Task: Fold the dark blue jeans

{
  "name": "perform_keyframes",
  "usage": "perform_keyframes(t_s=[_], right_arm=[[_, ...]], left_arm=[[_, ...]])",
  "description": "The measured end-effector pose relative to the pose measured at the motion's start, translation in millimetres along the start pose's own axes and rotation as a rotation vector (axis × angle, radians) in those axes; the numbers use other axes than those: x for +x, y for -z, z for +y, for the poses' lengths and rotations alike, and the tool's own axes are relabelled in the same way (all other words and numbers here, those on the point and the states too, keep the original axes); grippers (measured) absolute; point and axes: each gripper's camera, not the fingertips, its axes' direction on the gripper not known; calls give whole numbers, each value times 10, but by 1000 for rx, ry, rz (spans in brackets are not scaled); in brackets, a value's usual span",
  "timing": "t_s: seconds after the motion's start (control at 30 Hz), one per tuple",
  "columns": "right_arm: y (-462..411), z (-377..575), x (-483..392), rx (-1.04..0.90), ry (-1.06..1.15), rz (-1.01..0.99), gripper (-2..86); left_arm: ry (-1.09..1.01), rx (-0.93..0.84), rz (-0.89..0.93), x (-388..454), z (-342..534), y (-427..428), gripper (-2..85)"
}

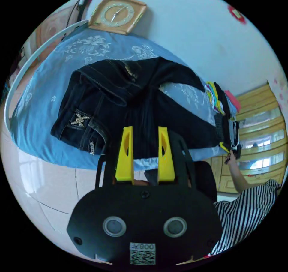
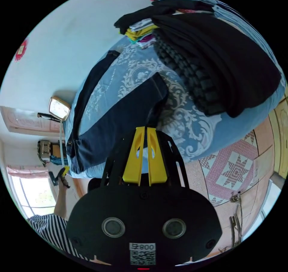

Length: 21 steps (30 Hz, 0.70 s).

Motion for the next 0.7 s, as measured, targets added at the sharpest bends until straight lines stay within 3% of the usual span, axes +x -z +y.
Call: perform_keyframes(t_s=[0.13, 0.2, 0.3, 0.37, 0.43, 0.5, 0.57, 0.7], right_arm=[[-258, 22, -234, -67, 60, -63, 1], [-345, 26, -298, -89, 78, -85, 1], [-497, 6, -384, -127, 98, -104, 0], [-585, -32, -438, -135, 104, -108, 0], [-700, -97, -524, -136, 112, -141, 0], [-791, -147, -598, -149, 117, -166, 0], [-862, -186, -687, -160, 138, -174, 0], [-952, -236, -837, -190, 160, -170, 0]], left_arm=[[262, -14, 71, -641, -459, -181, 47], [288, 18, 106, -808, -625, -94, 20], [192, 263, 80, -910, -1105, 561, 10], [235, 610, 40, -1106, -1411, 1288, 12], [281, 673, 9, -1276, -1571, 1542, 18], [217, 580, 4, -1353, -1677, 1537, 34], [67, 306, 23, -1291, -1619, 1158, 70], [37, 5, 34, -1242, -1156, 531, 104]])
